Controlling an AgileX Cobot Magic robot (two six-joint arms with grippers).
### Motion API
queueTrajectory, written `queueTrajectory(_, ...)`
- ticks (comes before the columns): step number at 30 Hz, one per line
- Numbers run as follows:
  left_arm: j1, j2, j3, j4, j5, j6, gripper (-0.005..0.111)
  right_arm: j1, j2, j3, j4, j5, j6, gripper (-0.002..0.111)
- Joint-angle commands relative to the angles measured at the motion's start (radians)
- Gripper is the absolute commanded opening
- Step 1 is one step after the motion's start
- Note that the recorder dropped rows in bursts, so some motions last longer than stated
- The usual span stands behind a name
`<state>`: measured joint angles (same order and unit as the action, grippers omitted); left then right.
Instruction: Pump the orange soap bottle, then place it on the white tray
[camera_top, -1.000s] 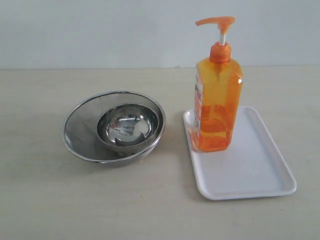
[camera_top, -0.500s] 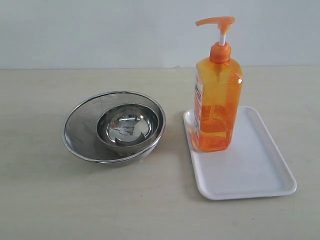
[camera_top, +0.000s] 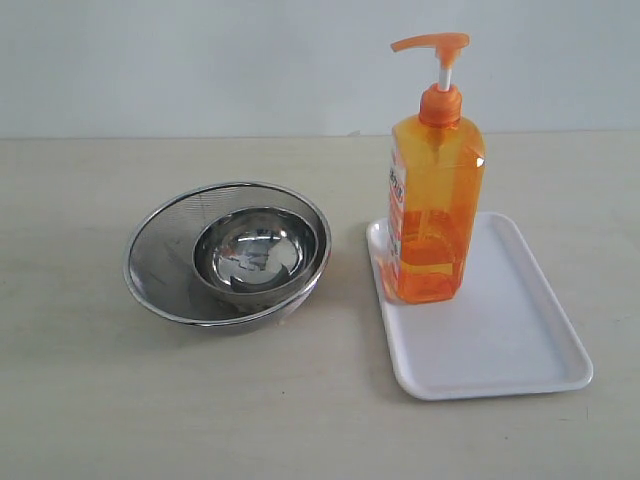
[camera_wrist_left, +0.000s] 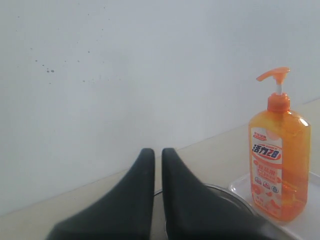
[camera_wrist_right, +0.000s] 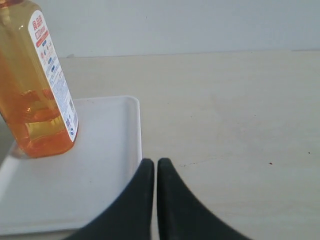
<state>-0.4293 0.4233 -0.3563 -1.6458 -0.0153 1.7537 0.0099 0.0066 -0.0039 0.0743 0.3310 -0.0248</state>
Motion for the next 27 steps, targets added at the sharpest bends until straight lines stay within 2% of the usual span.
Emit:
queueTrajectory(1,0.001,-0.007,0.003,-0.011,-0.007,-0.012,0.005,-0.001,-0.007,0.004,-0.007,-0.004,0.001,0.0)
queueTrajectory(15,0.007,-0.022,0.005,-0.003,-0.016,-0.012,0.005,-0.001,-0.007,0.004,-0.007,-0.01,0.001,0.0)
queueTrajectory(21,0.082,-0.116,0.024,-0.019,0.015,-0.012,0.005,-0.001,-0.007,0.004,-0.007,-0.01,0.001,0.0)
queueTrajectory(27,0.174,-0.25,0.109,-0.021,0.084,-0.016,0.005,-0.001,-0.007,0.004,-0.005,-0.009,0.001,0.0)
